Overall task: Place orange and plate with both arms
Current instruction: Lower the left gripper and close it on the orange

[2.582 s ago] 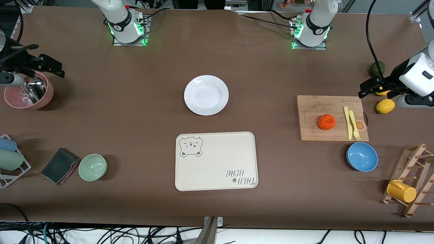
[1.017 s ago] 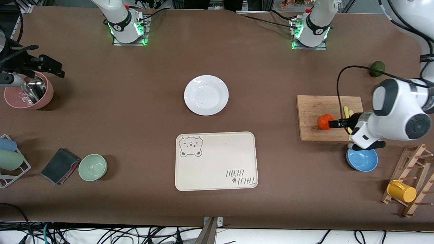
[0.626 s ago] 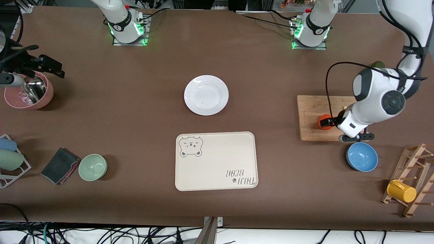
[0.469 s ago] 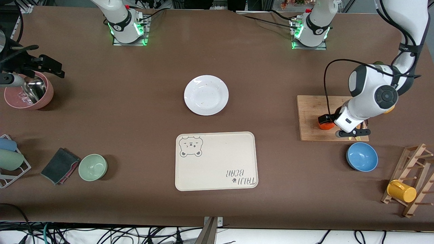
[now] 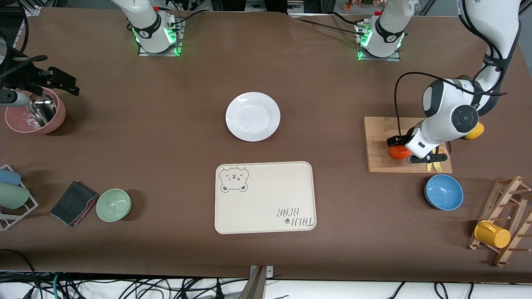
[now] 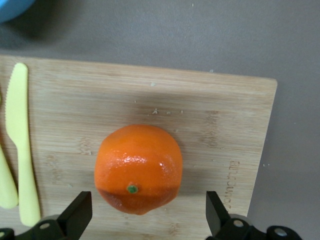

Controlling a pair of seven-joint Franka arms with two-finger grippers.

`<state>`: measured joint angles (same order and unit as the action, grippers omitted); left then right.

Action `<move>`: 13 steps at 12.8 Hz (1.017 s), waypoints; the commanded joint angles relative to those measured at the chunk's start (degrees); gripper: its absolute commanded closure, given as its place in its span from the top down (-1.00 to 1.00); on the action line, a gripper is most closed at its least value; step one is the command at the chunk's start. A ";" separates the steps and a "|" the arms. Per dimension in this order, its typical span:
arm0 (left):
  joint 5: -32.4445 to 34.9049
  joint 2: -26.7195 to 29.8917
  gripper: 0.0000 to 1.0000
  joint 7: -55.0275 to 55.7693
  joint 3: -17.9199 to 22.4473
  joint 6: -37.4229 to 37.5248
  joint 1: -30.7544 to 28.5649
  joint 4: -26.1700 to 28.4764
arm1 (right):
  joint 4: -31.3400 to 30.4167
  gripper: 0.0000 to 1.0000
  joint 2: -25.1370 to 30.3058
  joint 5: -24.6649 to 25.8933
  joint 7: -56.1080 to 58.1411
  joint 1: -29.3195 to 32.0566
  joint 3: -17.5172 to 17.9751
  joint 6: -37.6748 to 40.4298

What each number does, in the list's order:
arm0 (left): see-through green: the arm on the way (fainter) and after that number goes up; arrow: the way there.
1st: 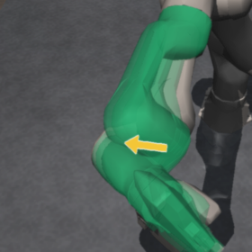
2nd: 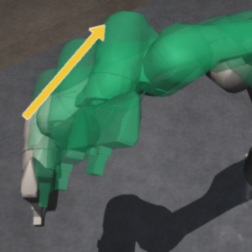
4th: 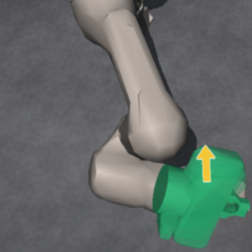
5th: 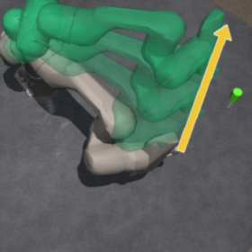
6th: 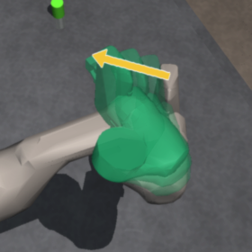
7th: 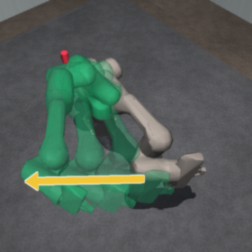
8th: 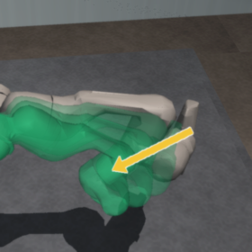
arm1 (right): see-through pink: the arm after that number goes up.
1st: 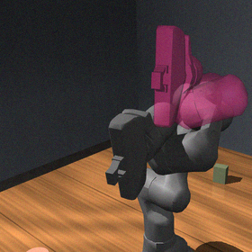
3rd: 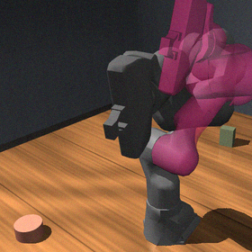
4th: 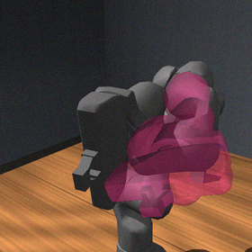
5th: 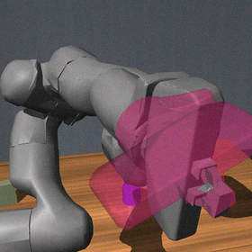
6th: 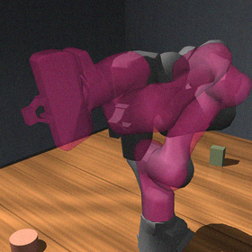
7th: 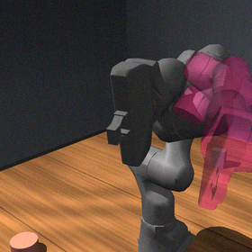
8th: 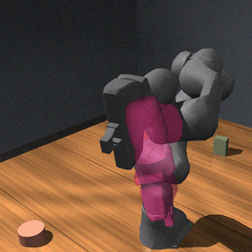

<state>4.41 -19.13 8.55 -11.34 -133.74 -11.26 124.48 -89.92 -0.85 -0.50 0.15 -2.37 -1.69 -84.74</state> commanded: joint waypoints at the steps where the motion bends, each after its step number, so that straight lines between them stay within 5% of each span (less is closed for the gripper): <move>1: 1.74 -2.13 1.00 -0.29 -0.26 -0.82 -0.60 -1.17 | 1.24 1.00 -0.38 -0.56 0.47 0.35 0.02 0.54; 6: 2.53 -4.33 0.99 -0.38 0.09 -0.82 -1.22 -2.22 | 1.24 1.00 -0.38 -0.65 0.55 0.35 0.02 0.54; 8: 5.86 -5.47 0.79 -0.38 0.01 -0.73 -1.22 -3.10 | 1.24 1.00 -0.38 -0.65 0.47 0.35 0.02 0.36; 10: 6.84 -5.65 0.37 -0.29 0.01 -0.73 -1.22 -3.10 | 1.24 1.00 -0.47 -0.47 0.55 0.43 0.02 0.28; 12: 6.84 -5.57 -0.36 0.06 0.09 -0.65 -0.70 -3.71 | 1.24 1.00 -0.47 -0.38 0.55 0.43 -0.07 0.28; 13: 6.84 -5.57 -0.57 0.50 -0.08 0.83 -0.34 -5.89 | 1.24 1.00 -0.47 -0.47 0.55 0.43 -0.07 0.28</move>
<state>9.20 -24.06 8.43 -11.22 -134.68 -12.00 121.94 -89.92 -0.88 -0.50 0.15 -2.35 -1.72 -84.80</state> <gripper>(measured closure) 0.286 0.000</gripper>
